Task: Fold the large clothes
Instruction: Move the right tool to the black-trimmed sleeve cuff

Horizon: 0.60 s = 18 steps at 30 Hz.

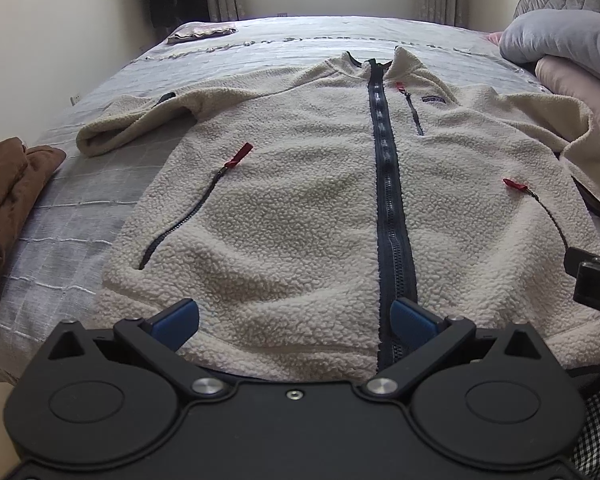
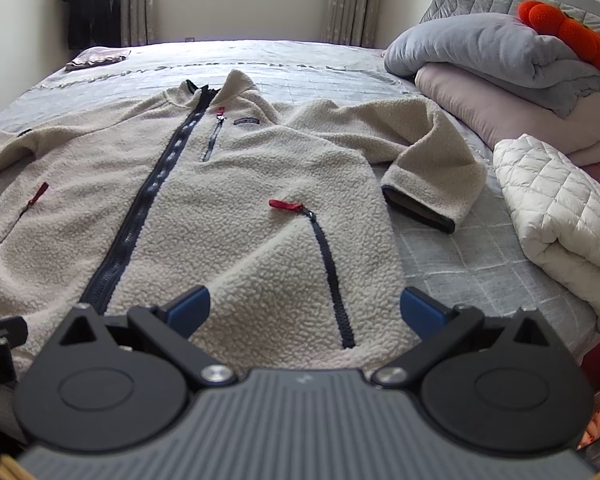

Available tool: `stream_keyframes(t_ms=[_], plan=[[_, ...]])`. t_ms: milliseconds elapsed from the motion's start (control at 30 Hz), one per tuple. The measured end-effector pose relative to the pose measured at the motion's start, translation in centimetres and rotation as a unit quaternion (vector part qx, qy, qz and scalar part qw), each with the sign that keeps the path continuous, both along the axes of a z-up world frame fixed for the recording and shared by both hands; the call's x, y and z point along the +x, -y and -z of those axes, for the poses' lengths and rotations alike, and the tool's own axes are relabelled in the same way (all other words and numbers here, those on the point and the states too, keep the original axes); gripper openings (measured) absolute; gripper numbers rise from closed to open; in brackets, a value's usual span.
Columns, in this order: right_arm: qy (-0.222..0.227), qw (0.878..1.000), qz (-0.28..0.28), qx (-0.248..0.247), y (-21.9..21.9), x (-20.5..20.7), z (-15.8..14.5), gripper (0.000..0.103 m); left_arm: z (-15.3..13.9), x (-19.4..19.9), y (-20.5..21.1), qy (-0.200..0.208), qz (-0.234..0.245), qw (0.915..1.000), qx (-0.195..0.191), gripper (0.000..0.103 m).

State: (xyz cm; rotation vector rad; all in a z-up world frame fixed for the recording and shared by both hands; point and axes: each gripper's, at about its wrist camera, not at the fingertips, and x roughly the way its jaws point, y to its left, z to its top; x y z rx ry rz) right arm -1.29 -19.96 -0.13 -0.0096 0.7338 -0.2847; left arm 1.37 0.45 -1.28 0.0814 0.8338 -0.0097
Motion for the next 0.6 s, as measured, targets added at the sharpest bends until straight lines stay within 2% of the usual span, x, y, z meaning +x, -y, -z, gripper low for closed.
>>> stream_keyframes(t_ms=[33, 100, 167, 233, 333, 400, 467, 600], plan=[[0.0, 1.0, -0.003, -0.002, 0.1, 0.1, 0.0, 0.103, 0.1, 0.0, -0.1, 0.008, 0.001, 1.0, 0.001, 0.103], [-0.005, 1.0, -0.012, 0.002, 0.6, 0.2, 0.1, 0.103, 0.2, -0.4, -0.5, 0.051, 0.007, 0.9986, 0.01, 0.103], [-0.006, 1.0, -0.023, 0.016, 1.3, 0.3, 0.1, 0.103, 0.4, -0.5, -0.5, 0.073, 0.02, 0.9961, 0.045, 0.103], [-0.01, 0.999, -0.033, 0.037, 2.3, 0.4, 0.1, 0.103, 0.7, -0.2, -0.9, 0.071, 0.037, 0.9951, 0.058, 0.103], [-0.021, 0.995, -0.047, 0.079, 4.3, 0.6, 0.3, 0.103, 0.4, 0.8, -3.0, 0.055, 0.069, 0.9959, 0.021, 0.103], [-0.021, 0.987, -0.068, 0.147, 6.5, 0.6, 0.4, 0.103, -0.3, 1.8, -5.2, 0.045, 0.091, 0.9948, -0.011, 0.103], [-0.022, 0.971, -0.085, 0.224, 9.4, 0.6, 0.6, 0.103, -1.0, 3.0, -8.0, 0.034, 0.095, 0.9945, -0.028, 0.103], [-0.03, 0.949, -0.077, 0.303, 14.3, 0.3, 1.5, 0.103, -0.7, 4.9, -13.4, 0.022, 0.064, 0.9976, -0.013, 0.103]])
